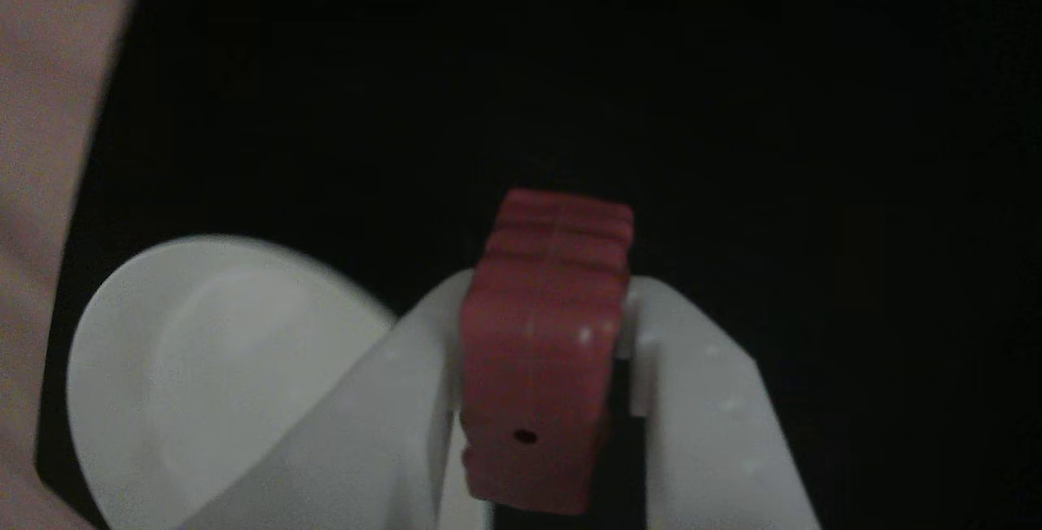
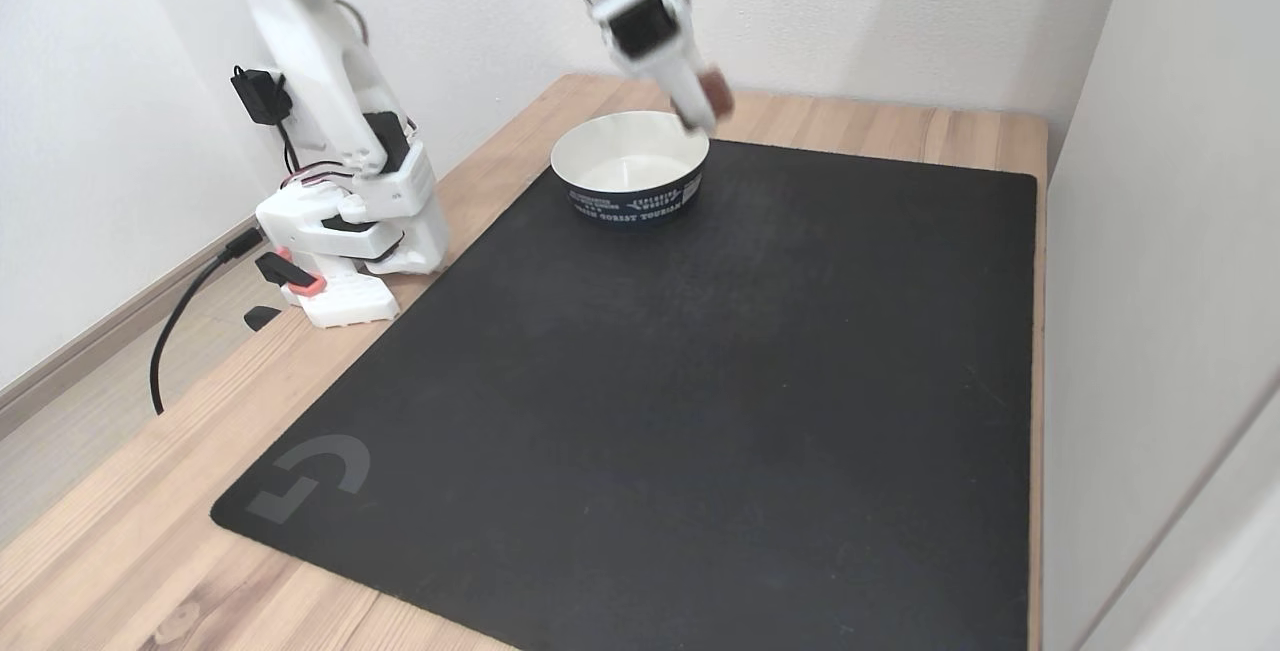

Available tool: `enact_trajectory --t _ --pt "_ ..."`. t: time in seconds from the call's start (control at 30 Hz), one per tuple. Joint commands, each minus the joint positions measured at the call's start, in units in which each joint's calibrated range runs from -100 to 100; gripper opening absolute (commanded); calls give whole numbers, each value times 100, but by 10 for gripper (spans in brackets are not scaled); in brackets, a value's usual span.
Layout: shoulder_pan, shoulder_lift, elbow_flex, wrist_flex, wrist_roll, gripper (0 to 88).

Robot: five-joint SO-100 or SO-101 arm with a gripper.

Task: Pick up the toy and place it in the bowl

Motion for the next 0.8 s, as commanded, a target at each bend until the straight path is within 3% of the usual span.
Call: enact_trajectory --t 0.0,0.47,0.77 --pt "-715 -1047 1078 -991 -28 28" --pt "-2396 -3132 4125 -1583 -18 29" --pt "-2245 -4407 6603 -2540 -18 29"
